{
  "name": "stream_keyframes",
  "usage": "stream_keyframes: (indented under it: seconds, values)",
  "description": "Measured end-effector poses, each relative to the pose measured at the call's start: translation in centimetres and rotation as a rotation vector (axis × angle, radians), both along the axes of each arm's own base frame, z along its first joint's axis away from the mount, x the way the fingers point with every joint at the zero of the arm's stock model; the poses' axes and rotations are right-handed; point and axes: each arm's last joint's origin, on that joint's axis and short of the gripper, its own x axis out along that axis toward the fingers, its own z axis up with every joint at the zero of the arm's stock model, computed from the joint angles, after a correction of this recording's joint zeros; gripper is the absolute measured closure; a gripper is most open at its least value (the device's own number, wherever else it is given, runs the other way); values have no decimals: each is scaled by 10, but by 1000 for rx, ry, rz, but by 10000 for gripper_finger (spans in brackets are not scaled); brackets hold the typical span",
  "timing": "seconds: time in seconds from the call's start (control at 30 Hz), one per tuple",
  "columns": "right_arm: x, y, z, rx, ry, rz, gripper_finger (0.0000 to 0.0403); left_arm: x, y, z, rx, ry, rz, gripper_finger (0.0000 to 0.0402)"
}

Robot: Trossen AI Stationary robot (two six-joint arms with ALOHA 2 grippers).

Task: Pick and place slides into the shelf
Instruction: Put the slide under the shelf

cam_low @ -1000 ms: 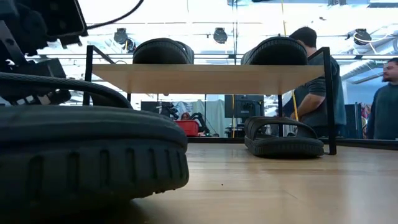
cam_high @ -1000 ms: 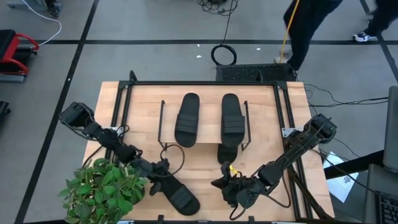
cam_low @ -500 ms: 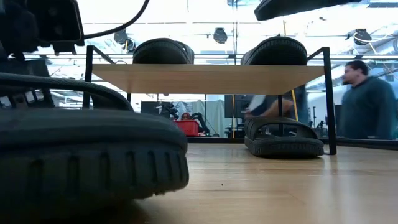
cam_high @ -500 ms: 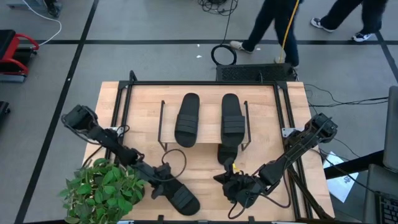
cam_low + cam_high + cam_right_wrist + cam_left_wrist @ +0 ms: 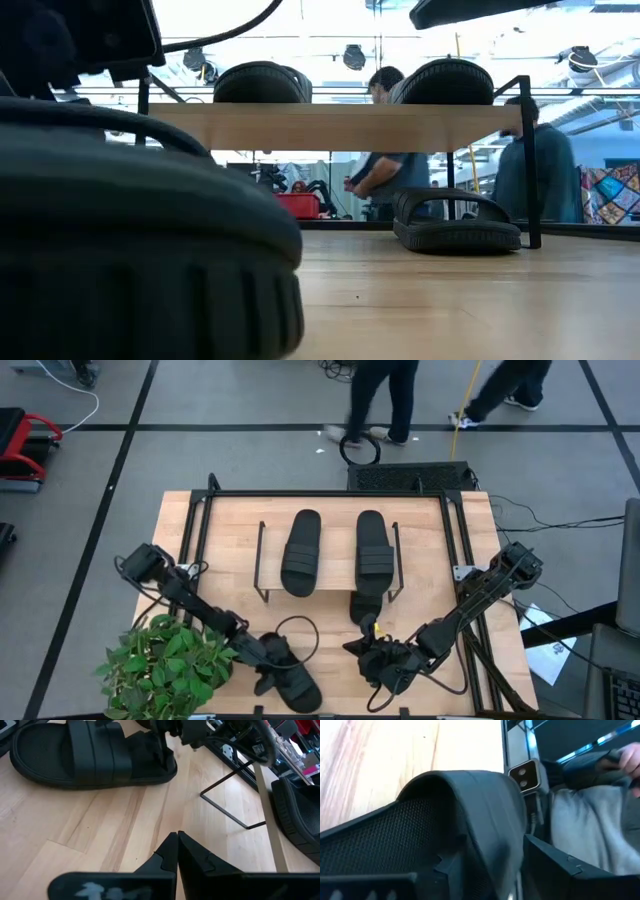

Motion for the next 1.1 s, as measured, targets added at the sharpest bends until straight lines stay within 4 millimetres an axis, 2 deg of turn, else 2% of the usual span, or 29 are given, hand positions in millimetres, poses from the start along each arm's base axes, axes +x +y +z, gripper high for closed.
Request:
stream_keyframes:
  seconds: [0.1,0.23,0.27,0.5,0.7,0.83,0.97,1.1]
  values:
    - [0,0,0,1,-1,0,403,2,-1,-2,34,-21,-15,265]
    - [0,0,0,1,-1,1,403,4,-1,0,58,-69,-18,371]
    - [0,0,0,1,0,2,403,4,-1,1,59,-85,-18,384]
    - [-2,3,0,-48,10,45,403,14,0,16,73,-307,39,397]
    - [-2,5,2,-153,11,119,403,25,16,20,60,-331,220,399]
    - [-3,8,2,-282,35,230,397,29,22,22,36,-327,280,400]
    - [-7,14,3,-366,36,314,364,31,24,25,17,-350,311,400]
    - [-6,18,6,-365,-3,327,308,34,28,27,-41,-346,372,400]
